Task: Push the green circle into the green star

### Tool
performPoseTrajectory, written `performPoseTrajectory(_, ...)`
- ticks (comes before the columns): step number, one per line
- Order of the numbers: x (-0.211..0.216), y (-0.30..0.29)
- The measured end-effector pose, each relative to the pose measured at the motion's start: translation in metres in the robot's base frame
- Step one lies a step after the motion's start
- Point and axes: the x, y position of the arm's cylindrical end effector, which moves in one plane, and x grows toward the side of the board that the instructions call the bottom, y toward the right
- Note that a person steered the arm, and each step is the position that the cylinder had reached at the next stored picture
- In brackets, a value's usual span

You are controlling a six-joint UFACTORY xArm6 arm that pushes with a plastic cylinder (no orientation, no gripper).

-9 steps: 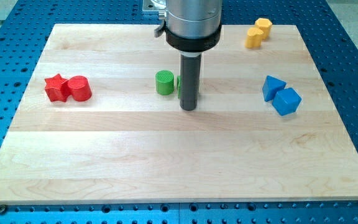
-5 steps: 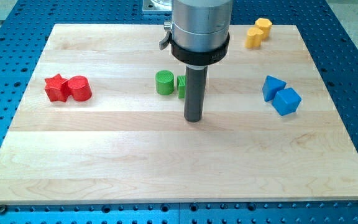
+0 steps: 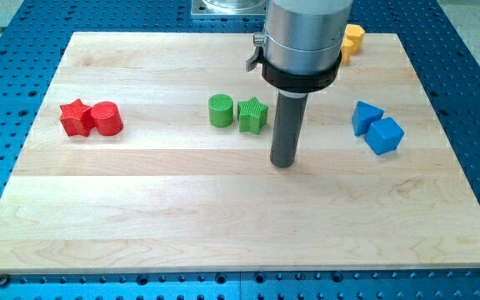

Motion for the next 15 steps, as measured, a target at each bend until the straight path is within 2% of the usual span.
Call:
performPoseTrajectory(11, 0.001, 0.008)
performPoseTrajectory(15, -0.012, -0.015)
